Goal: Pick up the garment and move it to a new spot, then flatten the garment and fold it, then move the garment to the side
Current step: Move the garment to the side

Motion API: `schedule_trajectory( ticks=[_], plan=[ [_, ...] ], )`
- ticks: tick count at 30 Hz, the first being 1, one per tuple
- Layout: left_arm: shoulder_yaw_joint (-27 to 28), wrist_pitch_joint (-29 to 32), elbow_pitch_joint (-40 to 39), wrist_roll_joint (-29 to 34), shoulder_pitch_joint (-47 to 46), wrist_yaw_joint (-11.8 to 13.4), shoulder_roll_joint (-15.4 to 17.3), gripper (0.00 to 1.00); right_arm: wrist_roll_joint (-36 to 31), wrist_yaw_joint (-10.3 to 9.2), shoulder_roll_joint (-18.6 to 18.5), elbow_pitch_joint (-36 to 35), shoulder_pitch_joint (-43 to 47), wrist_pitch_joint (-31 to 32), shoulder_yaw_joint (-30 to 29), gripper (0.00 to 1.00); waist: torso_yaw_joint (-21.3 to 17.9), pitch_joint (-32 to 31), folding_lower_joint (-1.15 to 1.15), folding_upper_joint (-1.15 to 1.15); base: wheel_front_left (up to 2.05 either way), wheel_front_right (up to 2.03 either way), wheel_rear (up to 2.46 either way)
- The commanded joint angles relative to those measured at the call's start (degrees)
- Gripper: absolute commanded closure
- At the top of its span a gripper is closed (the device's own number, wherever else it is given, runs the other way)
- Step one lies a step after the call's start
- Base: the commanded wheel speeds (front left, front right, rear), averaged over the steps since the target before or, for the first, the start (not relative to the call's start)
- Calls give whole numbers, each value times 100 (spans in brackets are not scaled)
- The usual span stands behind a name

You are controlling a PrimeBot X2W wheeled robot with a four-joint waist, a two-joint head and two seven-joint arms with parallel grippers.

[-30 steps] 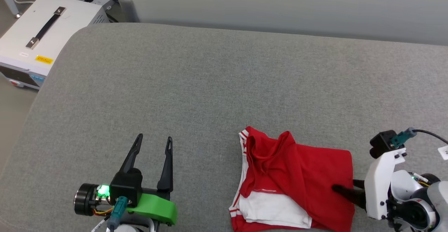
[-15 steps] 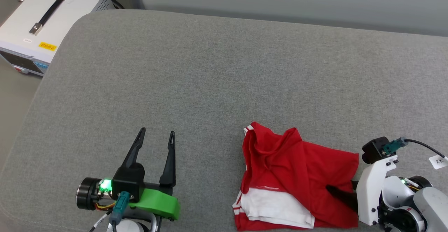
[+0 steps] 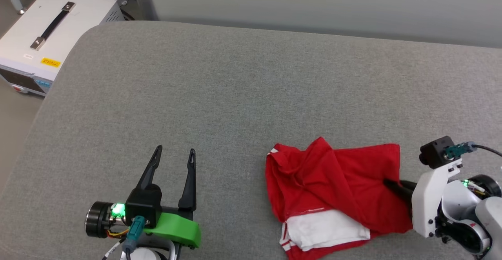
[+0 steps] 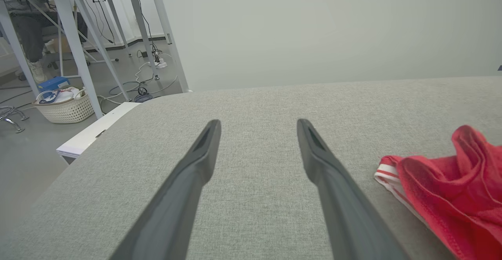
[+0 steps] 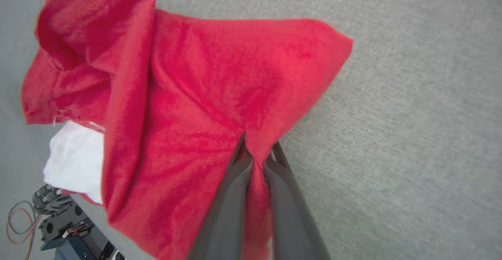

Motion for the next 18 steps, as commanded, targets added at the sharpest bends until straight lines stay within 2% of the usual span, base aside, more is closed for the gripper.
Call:
schedule_trajectory(
  ticks=[1,9,18],
  plan=[
    [22,-34,-17,-3,54,24,-8,0,-112,-6,-134,-141,-160,-57,-51,100,-117,-49,0,0,0,0,0],
    [171,-34,-161,-28,186,98,-9,0,-560,-6,-647,-758,-506,78,-95,100,-877,17,0,0,0,0,0],
    [208,-34,-329,36,73,85,23,0,-627,-6,-753,-926,-637,76,-604,100,-1732,338,0,0,0,0,0]
  ],
)
